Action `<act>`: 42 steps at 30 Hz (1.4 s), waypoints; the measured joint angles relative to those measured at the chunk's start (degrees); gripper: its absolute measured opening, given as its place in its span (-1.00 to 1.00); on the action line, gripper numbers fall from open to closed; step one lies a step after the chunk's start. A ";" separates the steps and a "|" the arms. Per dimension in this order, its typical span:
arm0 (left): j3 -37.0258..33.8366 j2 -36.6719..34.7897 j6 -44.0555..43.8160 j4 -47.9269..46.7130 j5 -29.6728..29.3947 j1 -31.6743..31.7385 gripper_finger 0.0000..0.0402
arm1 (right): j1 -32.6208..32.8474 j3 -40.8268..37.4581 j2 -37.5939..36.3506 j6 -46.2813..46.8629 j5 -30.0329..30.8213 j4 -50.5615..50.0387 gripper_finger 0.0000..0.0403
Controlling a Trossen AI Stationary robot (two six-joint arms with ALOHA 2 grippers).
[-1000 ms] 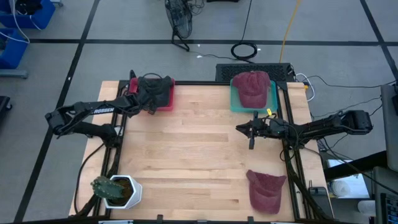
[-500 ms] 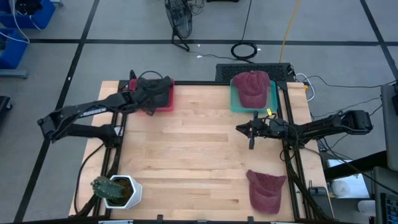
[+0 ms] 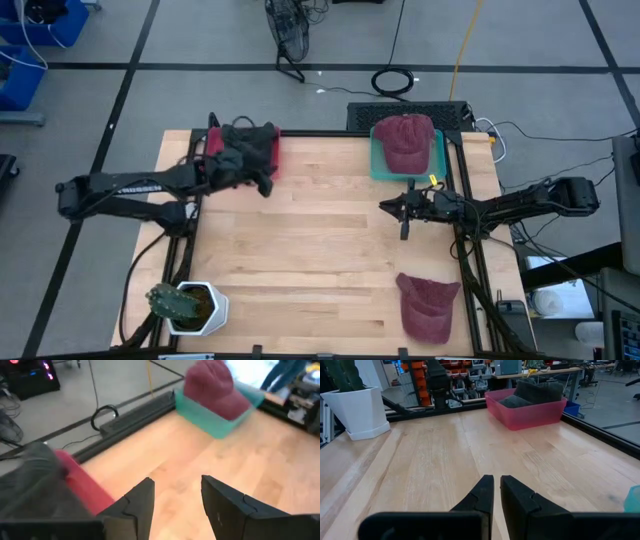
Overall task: Pick & Place hat
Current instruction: Adjust the red bin on the table, then put the red cap into the green bin
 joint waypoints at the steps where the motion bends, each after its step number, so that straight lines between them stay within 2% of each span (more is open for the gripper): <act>1: -0.03 1.33 0.15 0.82 -0.72 -1.03 -0.17 | -0.02 0.00 0.00 0.10 0.00 -0.02 -0.89; 8: -0.20 15.95 -0.17 5.19 -4.35 -3.91 -0.18 | -0.02 0.00 0.00 0.14 0.07 -0.02 -0.89; 12: -0.20 24.14 -0.98 12.61 -8.94 -3.55 -0.18 | -0.02 0.00 0.00 0.14 0.09 -0.02 -0.89; 17: -0.17 30.48 1.64 21.66 -9.37 -2.21 -0.18 | -0.02 0.00 0.01 0.01 0.15 -0.03 -0.89; 24: -0.02 33.97 0.09 17.63 -19.46 -0.85 -0.18 | -0.02 0.00 0.00 -0.04 0.20 -0.61 -0.89; 27: -0.02 33.97 -0.95 15.08 -21.79 -0.81 -0.18 | -0.01 0.00 0.00 -0.06 0.38 -0.67 -0.89; 37: -0.04 33.60 -0.34 14.29 -22.77 -0.85 -0.18 | -0.02 0.00 0.00 1.31 1.73 -0.49 -0.89; 42: -0.17 32.22 1.61 16.40 -20.90 -1.46 -0.18 | -0.02 0.00 0.00 0.96 1.59 -0.46 -0.89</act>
